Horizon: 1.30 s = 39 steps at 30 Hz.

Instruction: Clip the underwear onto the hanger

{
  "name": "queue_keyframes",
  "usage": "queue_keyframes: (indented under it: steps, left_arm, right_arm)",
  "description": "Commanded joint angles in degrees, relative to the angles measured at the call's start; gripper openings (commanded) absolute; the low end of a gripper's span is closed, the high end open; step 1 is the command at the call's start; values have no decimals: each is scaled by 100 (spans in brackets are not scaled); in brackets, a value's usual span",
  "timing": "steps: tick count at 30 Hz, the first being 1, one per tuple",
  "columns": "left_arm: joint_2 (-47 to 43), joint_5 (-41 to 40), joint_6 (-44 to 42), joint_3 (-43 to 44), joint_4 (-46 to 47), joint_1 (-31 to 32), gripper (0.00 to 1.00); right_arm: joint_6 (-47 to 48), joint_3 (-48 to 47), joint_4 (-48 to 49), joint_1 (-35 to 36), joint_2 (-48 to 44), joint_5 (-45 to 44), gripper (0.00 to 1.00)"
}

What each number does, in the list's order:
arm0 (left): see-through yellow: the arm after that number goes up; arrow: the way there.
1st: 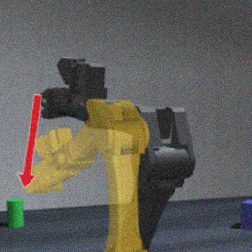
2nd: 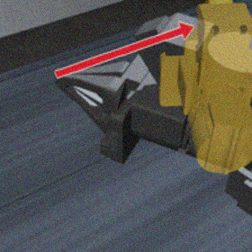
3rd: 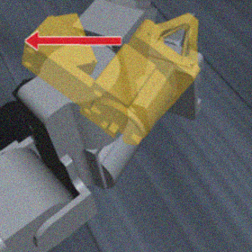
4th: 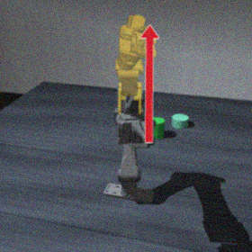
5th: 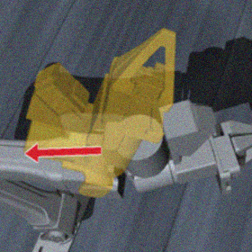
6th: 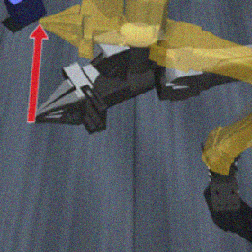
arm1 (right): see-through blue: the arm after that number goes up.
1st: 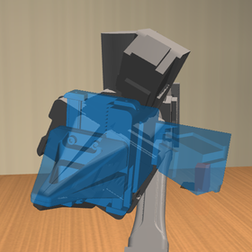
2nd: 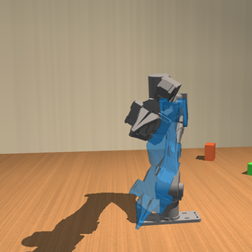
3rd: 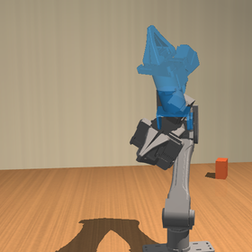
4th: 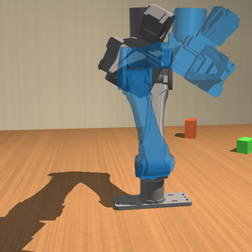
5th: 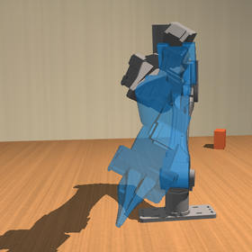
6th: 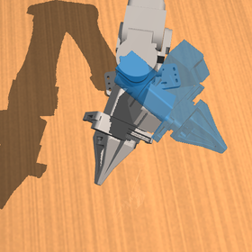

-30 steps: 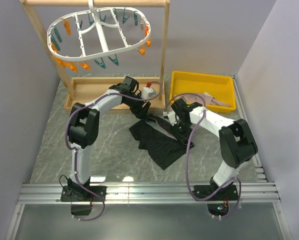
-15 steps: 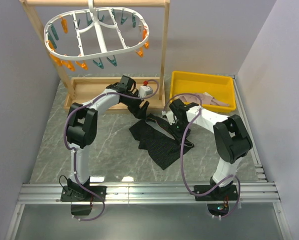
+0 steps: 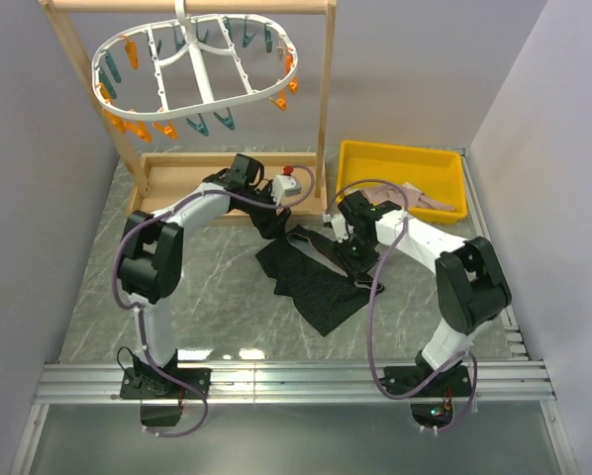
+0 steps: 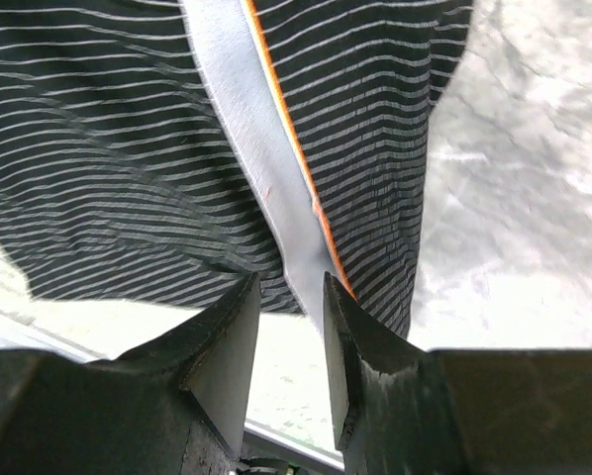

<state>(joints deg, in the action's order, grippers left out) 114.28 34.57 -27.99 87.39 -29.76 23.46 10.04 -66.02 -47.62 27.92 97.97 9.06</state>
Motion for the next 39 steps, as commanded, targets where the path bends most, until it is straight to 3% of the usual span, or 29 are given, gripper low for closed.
queue_keyframes:
  steps: [1, 4, 7, 19, 23, 26, 30, 31, 33, 39]
  left_arm:
    - [-810, 244, -1285, -433, 409, 281, 76]
    - [-1039, 34, -2855, -802, 322, 588, 73]
    - [-1101, -265, -3658, -961, 470, 852, 70]
    - [-293, -591, -4425, -302, 497, 1371, 62]
    - [6, -697, -4470, -144, 559, 1433, 58]
    - [121, -802, -4479, -47, 585, 1451, 47]
    - [252, -671, -3822, 399, 481, 1407, 9]
    - [288, -497, -3637, 532, 384, 1372, 6]
    - [375, -293, -3024, 908, 243, 1258, 0]
    - [709, -240, -1791, 1673, -99, 1003, 0]
  right_arm:
    - [-204, -245, -239, 47, -463, 17, 40]
    - [-292, -271, -344, 47, -551, 61, 40]
    - [-371, -236, -406, 29, -630, 140, 40]
    - [-372, -183, -731, -603, -955, 702, 39]
    - [-249, -104, -723, -665, -1069, 807, 39]
    - [-266, -34, -609, -648, -1123, 1036, 39]
    - [-257, 10, -442, -604, -1096, 1019, 39]
    - [-257, 27, -415, -578, -1079, 1001, 39]
    - [-292, 28, -319, -560, -1061, 949, 38]
    - [-319, 238, 137, -472, -1061, 606, 39]
